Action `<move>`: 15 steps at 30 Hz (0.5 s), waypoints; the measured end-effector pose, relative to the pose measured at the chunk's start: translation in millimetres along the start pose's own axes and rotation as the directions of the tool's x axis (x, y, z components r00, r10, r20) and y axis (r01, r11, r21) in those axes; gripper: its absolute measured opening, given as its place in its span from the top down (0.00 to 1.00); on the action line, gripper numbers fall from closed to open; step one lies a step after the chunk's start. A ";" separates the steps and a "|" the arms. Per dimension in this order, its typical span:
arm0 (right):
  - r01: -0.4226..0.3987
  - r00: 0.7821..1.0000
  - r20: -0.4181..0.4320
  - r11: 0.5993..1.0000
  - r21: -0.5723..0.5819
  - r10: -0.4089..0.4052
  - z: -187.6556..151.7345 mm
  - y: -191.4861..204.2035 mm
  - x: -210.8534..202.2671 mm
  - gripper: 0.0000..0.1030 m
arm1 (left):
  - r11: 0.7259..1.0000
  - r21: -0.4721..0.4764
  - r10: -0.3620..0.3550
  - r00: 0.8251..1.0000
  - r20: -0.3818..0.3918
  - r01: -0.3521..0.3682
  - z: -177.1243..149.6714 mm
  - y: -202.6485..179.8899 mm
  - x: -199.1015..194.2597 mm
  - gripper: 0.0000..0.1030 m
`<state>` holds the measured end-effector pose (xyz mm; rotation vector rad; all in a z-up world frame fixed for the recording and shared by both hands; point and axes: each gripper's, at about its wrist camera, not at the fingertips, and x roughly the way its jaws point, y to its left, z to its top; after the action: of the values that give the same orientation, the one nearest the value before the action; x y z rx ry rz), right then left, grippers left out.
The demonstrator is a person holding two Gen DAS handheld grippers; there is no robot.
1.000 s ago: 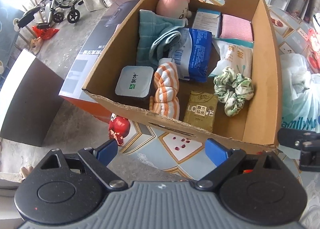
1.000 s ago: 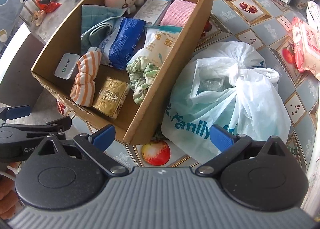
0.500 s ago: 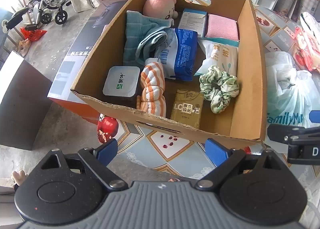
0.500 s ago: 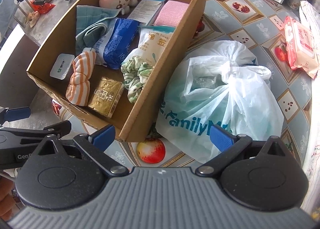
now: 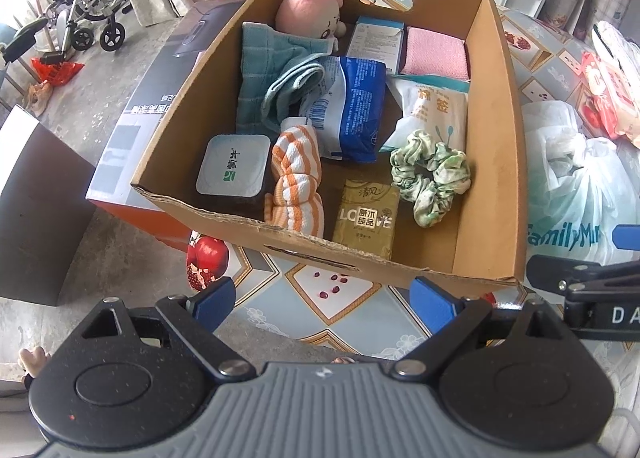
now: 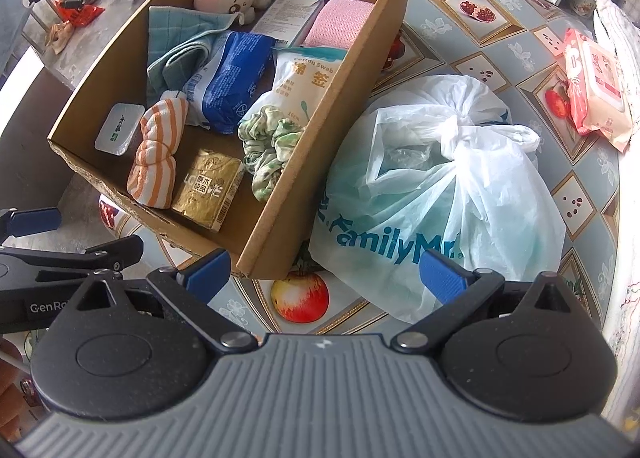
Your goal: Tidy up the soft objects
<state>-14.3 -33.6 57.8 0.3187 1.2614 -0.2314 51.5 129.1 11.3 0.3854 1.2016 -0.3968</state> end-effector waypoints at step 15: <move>0.006 1.000 0.000 1.000 -0.018 -0.006 2.8 5.7 2.0 0.02 | 1.000 -0.009 -0.006 1.000 -0.002 0.006 0.1 6.0 1.3 0.08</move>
<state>-9.3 -29.3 57.2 0.2998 1.2643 -0.2245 54.9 134.1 10.6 0.3745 1.2068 -0.3954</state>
